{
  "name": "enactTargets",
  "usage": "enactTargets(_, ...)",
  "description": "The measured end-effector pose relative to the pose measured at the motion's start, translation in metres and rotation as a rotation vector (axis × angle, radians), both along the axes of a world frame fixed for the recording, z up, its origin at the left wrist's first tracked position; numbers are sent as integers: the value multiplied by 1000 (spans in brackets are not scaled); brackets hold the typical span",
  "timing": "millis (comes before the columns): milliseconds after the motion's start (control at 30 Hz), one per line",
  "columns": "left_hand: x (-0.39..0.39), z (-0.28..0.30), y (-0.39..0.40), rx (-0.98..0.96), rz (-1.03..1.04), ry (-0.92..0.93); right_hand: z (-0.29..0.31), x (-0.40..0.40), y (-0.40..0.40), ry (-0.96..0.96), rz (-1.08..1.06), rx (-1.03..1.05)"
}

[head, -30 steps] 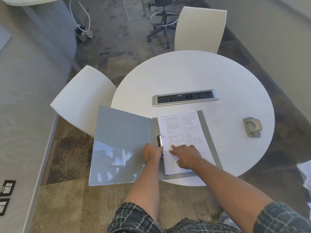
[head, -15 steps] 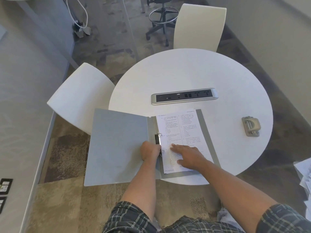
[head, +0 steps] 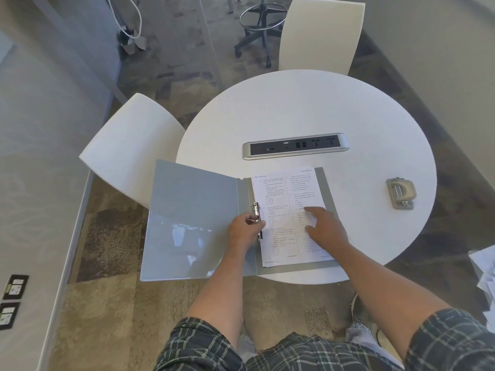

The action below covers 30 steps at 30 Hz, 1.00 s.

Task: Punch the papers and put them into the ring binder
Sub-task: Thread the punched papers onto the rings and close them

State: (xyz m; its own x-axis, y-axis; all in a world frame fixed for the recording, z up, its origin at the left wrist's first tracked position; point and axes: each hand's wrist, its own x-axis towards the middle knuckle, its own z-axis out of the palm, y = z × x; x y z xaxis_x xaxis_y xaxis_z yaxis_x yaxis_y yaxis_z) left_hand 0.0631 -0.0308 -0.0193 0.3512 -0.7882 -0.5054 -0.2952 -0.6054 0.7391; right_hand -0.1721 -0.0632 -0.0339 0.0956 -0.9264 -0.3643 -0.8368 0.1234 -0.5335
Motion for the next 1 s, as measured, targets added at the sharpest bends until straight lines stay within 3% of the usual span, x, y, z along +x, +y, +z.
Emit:
enactTargets(100, 3, -3, 2, -16, -12, 23, -1, -10, -6, 151, 39, 26)
enactTargets(233, 3, 1, 1, -7, -114, -31, 0, -9, -23, 199, 29, 15)
enactTargets(467, -9, -5, 22, 29, -588, -459, 25, 16, -87, 183, 141, -21)
enactTargets(667, -21, -15, 40, 73, -809, -677, 31, 37, -148, 278, 319, 2)
enactTargets(1000, -26, -12, 42, 107, -843, -703, 17, 40, -197, 358, 398, 82)
